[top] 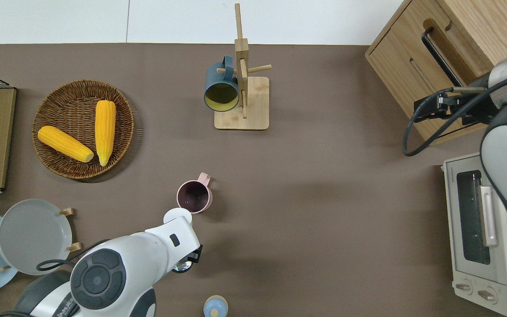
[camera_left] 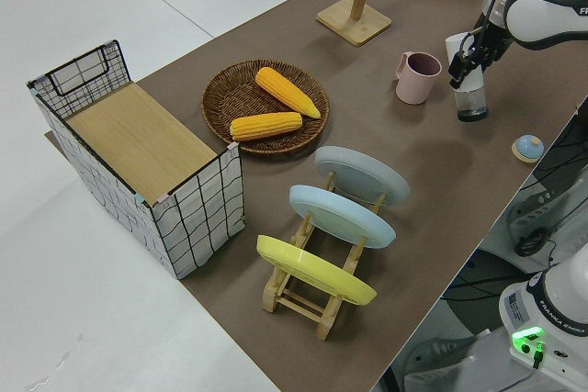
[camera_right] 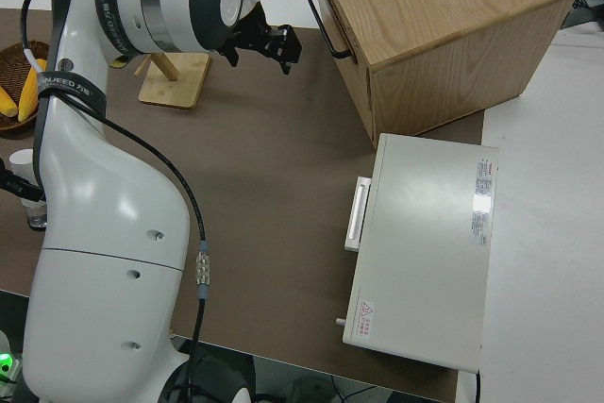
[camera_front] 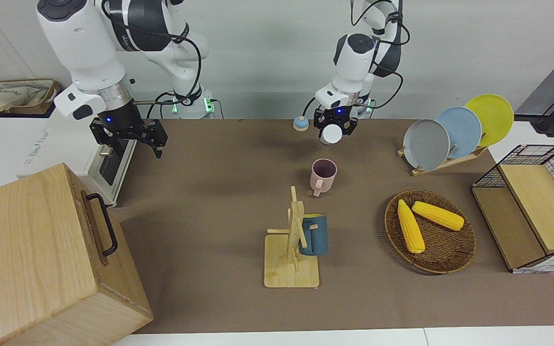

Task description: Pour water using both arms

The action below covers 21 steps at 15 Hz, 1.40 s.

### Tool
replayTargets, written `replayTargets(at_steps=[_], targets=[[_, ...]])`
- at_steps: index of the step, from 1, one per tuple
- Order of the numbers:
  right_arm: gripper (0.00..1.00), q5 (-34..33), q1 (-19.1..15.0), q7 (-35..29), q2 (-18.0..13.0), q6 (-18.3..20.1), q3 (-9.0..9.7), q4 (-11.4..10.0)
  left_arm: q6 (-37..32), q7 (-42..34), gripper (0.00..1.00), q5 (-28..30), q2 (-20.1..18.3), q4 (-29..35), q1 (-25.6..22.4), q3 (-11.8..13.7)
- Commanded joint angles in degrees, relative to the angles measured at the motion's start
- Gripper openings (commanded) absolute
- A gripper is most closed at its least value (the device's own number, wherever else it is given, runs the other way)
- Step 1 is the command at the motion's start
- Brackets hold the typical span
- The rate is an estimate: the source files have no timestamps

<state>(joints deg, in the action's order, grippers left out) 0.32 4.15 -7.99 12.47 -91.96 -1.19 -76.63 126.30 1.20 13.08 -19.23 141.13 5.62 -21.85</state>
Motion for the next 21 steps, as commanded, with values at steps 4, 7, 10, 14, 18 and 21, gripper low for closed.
replayTargets(at_steps=[4,7,10,14,18,21], targets=[[0.996,-0.23,-1.16,0.96,-1.22,-0.15,1.02,-1.33,-10.09,1.78,0.0,-1.03,8.85,-10.24,-0.78,0.06],[0.996,-0.23,-1.16,0.96,-1.22,-0.15,1.02,-1.33,-15.97,3.72,0.0,-2.96,13.5,-16.12,-0.78,0.32],[0.996,-0.23,-1.07,0.96,-1.22,-0.15,1.02,-1.33,-20.47,5.12,0.0,-4.55,17.2,-20.36,-0.78,0.41],[0.996,-0.23,-1.16,0.96,-1.22,-0.15,1.02,-1.33,-21.88,5.13,0.0,-5.43,17.3,-20.36,-0.96,0.58],[0.996,-0.23,-1.07,0.96,-1.22,-0.15,1.02,-1.33,-22.06,5.39,0.0,-5.7,17.3,-20.36,-0.87,0.59],[0.996,-0.23,-1.16,0.96,-1.22,-0.15,1.02,-1.33,-22.06,5.39,0.0,-5.7,17.3,-20.36,-0.87,0.59]])
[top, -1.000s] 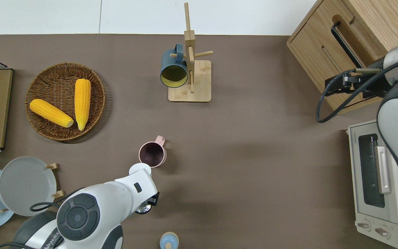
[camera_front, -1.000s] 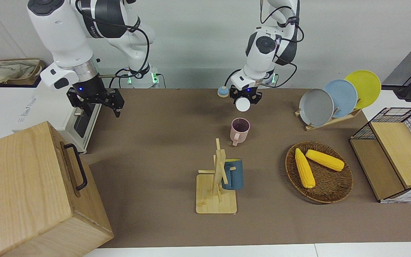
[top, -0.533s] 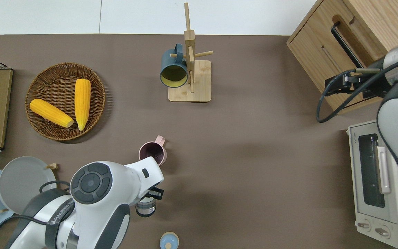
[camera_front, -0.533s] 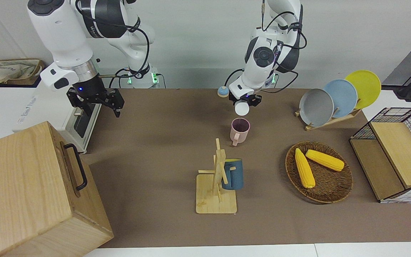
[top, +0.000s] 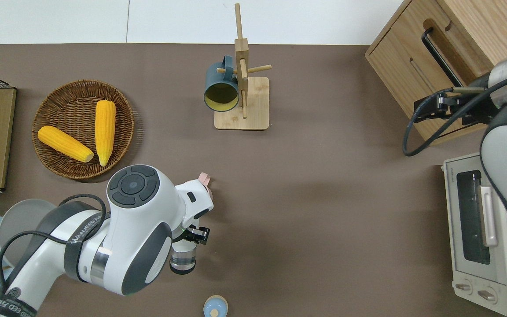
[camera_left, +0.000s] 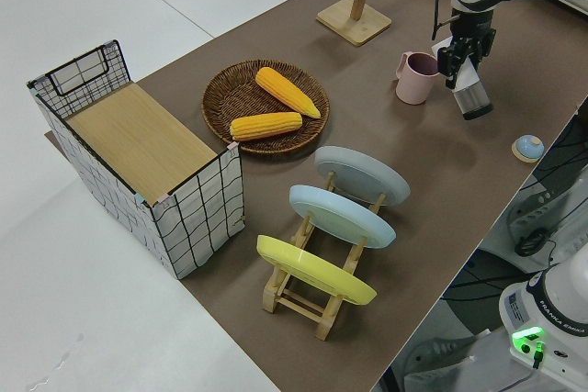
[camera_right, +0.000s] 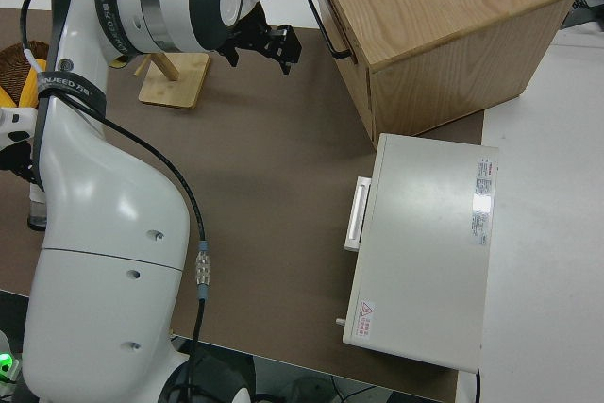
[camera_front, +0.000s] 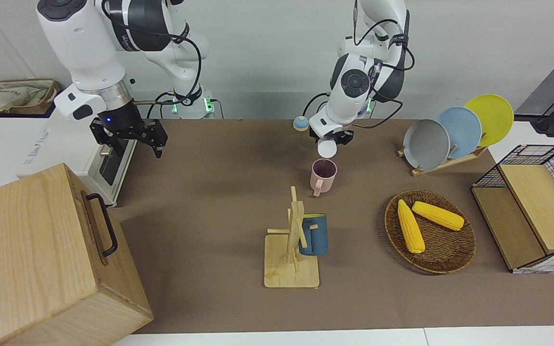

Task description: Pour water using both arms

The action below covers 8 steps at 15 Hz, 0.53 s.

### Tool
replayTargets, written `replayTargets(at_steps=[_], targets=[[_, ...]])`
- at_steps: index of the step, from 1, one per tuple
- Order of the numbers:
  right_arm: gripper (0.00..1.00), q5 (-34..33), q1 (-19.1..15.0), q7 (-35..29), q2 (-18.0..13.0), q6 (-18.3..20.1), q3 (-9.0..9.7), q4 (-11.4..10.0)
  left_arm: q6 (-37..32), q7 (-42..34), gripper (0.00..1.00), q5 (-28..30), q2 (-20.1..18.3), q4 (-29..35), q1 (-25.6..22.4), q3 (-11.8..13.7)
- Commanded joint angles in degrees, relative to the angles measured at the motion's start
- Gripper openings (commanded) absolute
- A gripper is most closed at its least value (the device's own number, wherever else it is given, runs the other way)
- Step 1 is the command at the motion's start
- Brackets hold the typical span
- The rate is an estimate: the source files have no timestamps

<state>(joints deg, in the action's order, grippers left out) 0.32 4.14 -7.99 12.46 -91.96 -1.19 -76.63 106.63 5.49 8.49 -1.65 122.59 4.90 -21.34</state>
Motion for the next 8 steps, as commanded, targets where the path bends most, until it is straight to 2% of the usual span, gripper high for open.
replayTargets(at_steps=[1,8], targets=[[0.996,-0.23,-1.15,0.96,-1.21,-0.15,1.01,-1.33,-2.39,1.1,0.0,-1.02,-0.37,-1.83,-0.16,0.07],[0.996,-0.23,-1.15,0.96,-1.21,-0.15,1.01,-1.33,-5.28,1.98,0.0,-1.11,-0.37,-3.14,-0.16,0.15]])
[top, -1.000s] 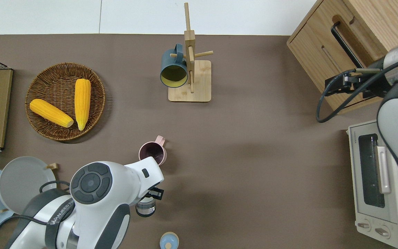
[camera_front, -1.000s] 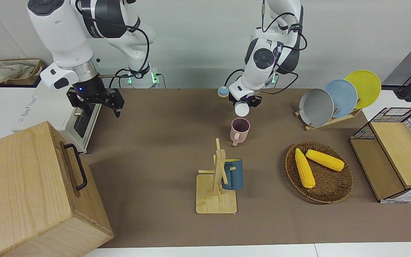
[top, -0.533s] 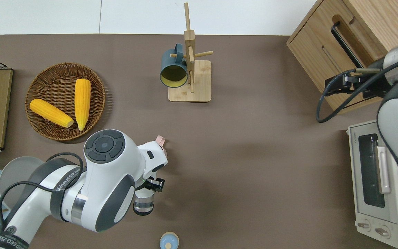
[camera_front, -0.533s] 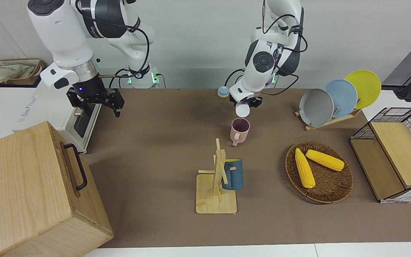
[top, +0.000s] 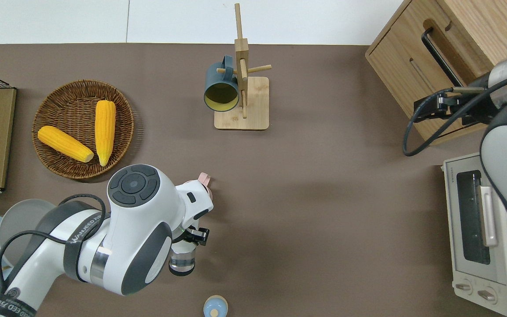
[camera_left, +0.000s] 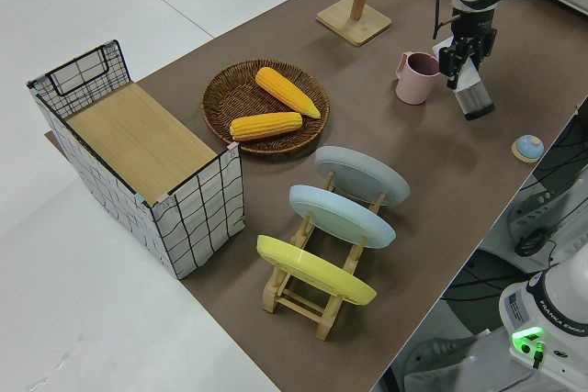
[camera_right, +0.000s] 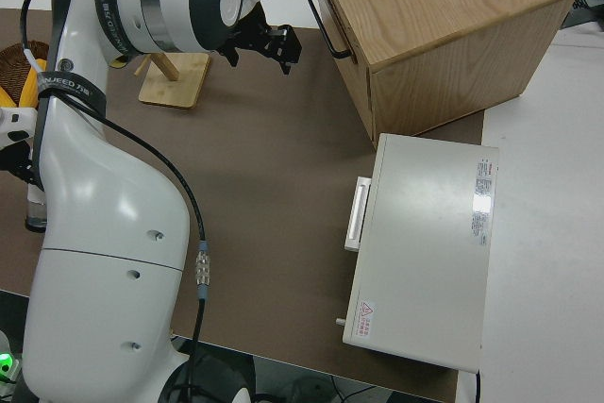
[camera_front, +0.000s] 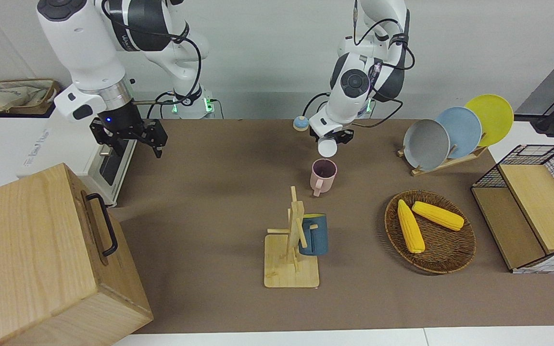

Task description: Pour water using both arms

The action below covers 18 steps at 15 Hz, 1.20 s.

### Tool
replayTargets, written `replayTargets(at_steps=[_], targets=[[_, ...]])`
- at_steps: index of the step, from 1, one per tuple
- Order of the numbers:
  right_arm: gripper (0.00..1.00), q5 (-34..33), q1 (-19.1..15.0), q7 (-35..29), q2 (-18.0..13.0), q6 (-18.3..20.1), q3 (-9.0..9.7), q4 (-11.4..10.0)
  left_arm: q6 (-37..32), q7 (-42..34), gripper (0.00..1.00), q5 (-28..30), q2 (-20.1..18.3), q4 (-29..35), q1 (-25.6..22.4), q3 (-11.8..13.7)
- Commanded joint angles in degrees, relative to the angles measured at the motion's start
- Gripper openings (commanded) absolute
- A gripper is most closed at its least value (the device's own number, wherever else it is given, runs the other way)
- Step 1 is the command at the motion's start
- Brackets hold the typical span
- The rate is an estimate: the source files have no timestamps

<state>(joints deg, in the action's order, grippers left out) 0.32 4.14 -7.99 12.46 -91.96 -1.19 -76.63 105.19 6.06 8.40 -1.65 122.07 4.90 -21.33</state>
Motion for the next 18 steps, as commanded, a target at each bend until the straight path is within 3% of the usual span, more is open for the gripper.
replayTargets(at_steps=[1,18], targets=[[0.996,-0.23,-1.15,0.96,-1.21,-0.15,1.01,-1.33,-4.47,1.76,0.0,-1.01,-0.37,-2.89,-0.24,0.15],[0.996,-0.23,-1.15,0.96,-1.21,-0.15,1.01,-1.33,-6.94,5.28,0.0,-1.01,-0.81,-4.74,-0.59,0.15]])
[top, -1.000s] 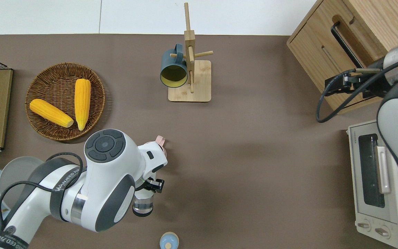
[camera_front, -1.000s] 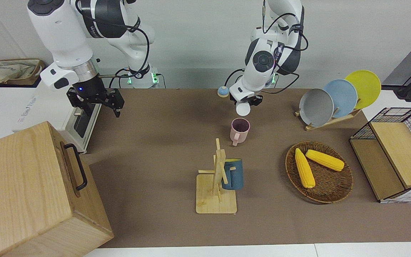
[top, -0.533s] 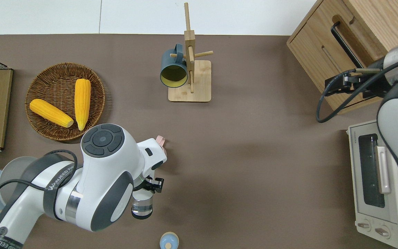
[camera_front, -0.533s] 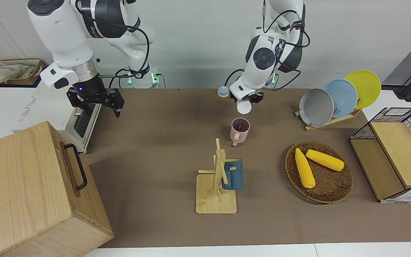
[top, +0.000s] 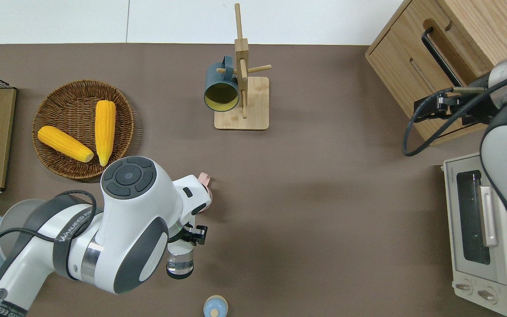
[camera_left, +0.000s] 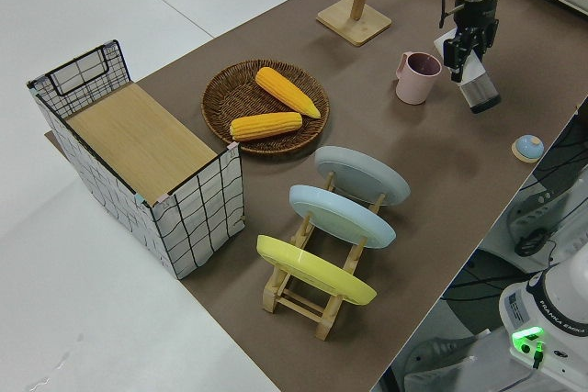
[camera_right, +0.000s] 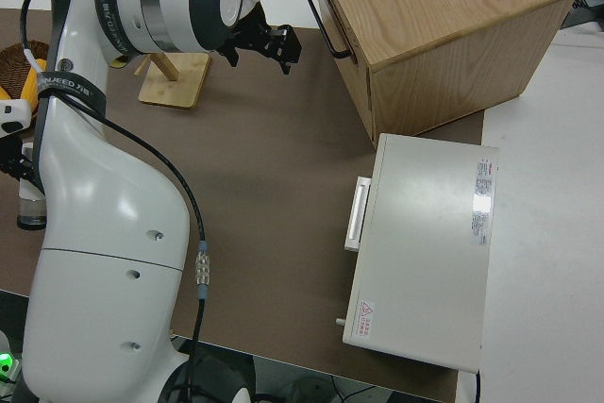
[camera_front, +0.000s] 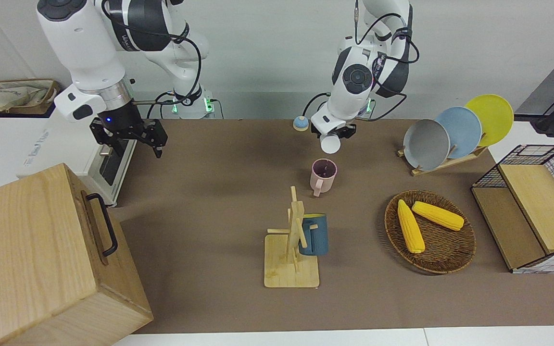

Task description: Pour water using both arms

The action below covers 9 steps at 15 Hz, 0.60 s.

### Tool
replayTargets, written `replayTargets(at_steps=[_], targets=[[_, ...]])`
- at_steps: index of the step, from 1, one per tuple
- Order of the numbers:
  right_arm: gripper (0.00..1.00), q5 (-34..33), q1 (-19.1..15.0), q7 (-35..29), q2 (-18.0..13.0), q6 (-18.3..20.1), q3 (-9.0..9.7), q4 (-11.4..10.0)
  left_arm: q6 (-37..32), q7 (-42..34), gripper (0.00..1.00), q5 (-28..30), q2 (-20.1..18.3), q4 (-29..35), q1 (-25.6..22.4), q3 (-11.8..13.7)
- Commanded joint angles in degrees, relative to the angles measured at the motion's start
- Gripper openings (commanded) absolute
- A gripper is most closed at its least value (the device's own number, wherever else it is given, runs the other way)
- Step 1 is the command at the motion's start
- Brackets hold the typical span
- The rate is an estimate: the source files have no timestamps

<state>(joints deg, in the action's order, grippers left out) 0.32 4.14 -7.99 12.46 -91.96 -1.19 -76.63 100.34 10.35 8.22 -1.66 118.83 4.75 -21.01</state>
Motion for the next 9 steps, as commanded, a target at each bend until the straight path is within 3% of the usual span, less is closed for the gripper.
replayTargets(at_steps=[1,6,9], targets=[[0.996,-0.23,-1.15,0.96,-1.21,-0.15,1.01,-1.33,-1.91,0.98,0.0,-0.84,-1.06,-1.33,-0.35,-0.17],[0.996,-0.23,-1.15,0.96,-1.21,-0.15,1.01,-1.33,1.43,0.98,0.0,-0.75,-2.91,0.95,-0.18,-0.17],[0.996,-0.23,-1.15,0.96,-1.21,-0.15,1.01,-1.33,6.69,0.98,0.0,-0.4,-6.33,5.43,0.0,-0.26]])
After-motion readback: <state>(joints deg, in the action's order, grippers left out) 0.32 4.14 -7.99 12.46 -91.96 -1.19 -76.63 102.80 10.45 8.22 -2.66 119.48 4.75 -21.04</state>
